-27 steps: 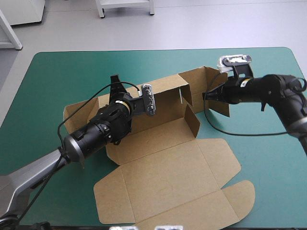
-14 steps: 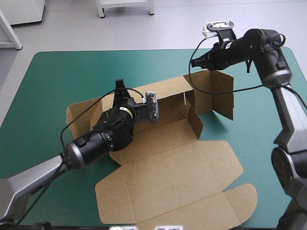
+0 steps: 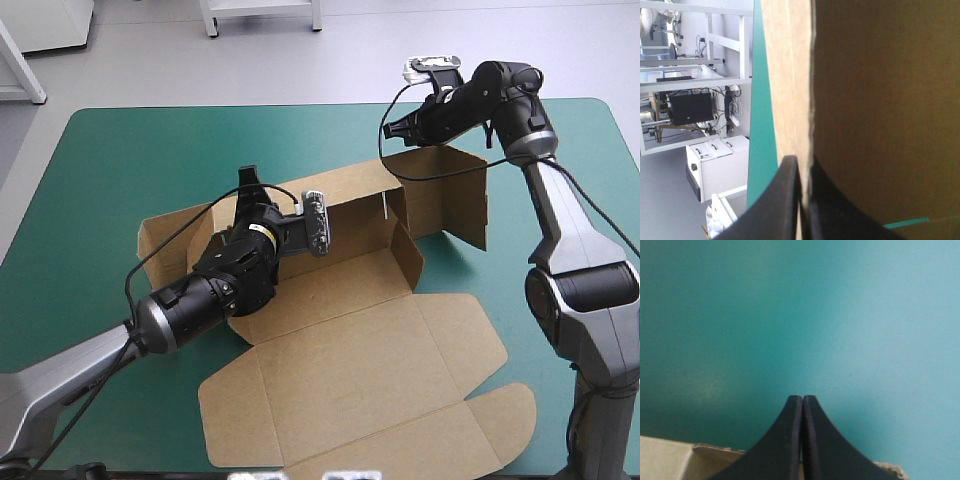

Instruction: Fold the box

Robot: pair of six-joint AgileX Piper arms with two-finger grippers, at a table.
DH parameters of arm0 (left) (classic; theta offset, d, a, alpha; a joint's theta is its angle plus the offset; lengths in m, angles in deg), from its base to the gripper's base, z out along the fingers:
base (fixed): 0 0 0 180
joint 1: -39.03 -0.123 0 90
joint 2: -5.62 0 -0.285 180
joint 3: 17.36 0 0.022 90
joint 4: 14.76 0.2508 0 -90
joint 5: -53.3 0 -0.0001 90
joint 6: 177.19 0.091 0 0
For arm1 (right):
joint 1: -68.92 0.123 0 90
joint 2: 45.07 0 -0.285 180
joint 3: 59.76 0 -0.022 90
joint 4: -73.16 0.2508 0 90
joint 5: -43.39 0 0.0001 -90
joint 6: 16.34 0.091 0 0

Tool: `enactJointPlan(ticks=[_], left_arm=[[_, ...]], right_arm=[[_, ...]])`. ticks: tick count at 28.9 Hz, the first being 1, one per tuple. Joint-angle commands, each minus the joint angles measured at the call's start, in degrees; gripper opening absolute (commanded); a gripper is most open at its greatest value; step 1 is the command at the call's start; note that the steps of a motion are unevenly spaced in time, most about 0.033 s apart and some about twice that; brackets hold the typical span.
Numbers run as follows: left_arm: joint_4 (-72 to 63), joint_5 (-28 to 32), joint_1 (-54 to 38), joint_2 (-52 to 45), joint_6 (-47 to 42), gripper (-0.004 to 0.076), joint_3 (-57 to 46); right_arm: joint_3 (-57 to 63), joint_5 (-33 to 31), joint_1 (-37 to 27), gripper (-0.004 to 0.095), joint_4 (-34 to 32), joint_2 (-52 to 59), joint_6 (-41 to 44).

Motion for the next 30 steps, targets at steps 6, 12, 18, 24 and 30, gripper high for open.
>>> enactJointPlan(ticks=[6, 12, 18, 24, 30], left_arm=[[-0.88, 0.86, 0.50, -1.81, -1.35, -0.0008, 0.82], [-0.98, 1.18, 0.50, -1.81, -1.73, -0.0008, 0.82], [-0.98, 1.18, 0.50, -1.81, -1.82, -0.0008, 0.82], [-1.20, 1.88, 0.50, -1.81, -3.13, -0.0008, 0.82], [-1.45, 2.32, 0.50, -1.81, -4.21, -0.0009, 0.82]], right_arm=[[-3.25, -1.74, -0.18, -0.0017, 0.21, 1.71, 0.77], [-2.99, -4.10, -0.18, -0.0017, -2.09, 2.89, 3.13], [0.25, -4.21, -0.18, -0.0017, -1.53, 5.44, 3.42], [7.72, -4.21, -0.18, -0.0017, 1.01, 8.94, 2.88], [15.72, -4.10, -0.18, -0.0017, 3.13, 14.70, -0.20]])
